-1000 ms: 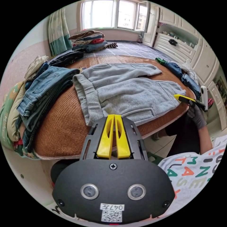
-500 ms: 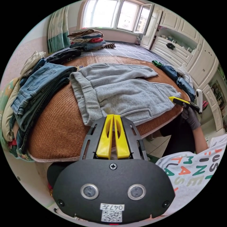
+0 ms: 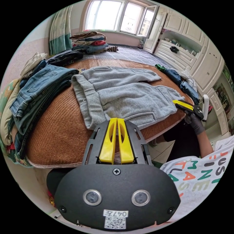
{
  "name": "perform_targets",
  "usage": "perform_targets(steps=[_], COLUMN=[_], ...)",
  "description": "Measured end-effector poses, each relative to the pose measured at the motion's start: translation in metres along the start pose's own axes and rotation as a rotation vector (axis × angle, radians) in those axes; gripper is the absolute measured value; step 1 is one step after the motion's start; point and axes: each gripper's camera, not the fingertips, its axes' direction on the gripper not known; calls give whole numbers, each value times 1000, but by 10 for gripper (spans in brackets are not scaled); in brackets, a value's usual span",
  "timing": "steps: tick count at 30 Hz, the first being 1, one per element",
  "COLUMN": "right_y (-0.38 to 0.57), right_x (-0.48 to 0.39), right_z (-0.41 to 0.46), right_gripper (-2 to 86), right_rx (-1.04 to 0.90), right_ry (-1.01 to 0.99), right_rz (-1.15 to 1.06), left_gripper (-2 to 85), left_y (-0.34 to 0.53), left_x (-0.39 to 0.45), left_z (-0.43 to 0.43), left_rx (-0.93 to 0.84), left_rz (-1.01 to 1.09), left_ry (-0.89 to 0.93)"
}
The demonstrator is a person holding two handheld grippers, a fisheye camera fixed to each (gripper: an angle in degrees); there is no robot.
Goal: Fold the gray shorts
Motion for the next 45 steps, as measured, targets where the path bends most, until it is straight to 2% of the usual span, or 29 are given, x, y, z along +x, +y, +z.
perform_targets(steps=[3, 5, 6, 8, 11, 15, 18, 20, 24, 27, 30, 34, 35, 39, 45], right_y=[-6, -13, -19, -28, -41, -47, -37, -32, -34, -40, -42, -45, -45, -35, -21], right_x=[-8, -17, -25, -33, -29, 3, 10, 9, 1, 0, 4, 22, 25, 56, 132], right_z=[2, 0, -4, -18, -59, -81, -72, -61, -7, 28, 54, 58, 55, 15, -67], right_gripper=[2, 34, 63, 96, 101, 80, 68, 64, 59, 51, 29, 1, 1, -1, -1], right_rx=[6, -2, 3, 18, 56, -85, -146, -155, -234, -253, -283, -290, -284, -242, -52], right_ry=[-16, -2, 16, 45, 103, 248, 255, 197, 188, 173, 168, 170, 170, 122, 102], right_rz=[14, 1, -27, -55, -69, -154, -281, -348, -490, -553, -606, -617, -613, -556, -413], left_gripper=[44, 132, 136, 152, 163, 161, 158, 153, 138, 131, 124, 64, 46, 22, 15], left_y=[2, 2, 3, 10, 24, 32, 33, 36, 36, 25, 12, -5, -7, -14, -4], left_x=[17, 47, 56, 95, 141, 174, 200, 226, 262, 269, 264, 266, 265, 252, 210], left_z=[-9, -30, -36, -57, -62, -48, -26, 2, 30, 40, 61, 78, 76, 56, -1], left_rx=[28, 60, 64, 56, 10, -5, -17, -79, -106, -91, -148, -257, -229, -191, -111], left_rz=[-26, 28, 49, 157, 302, 388, 502, 665, 776, 785, 802, 840, 839, 794, 709], left_ry=[55, 122, 105, -76, -268, -280, -371, -448, -474, -440, -401, -286, -302, -220, 149])
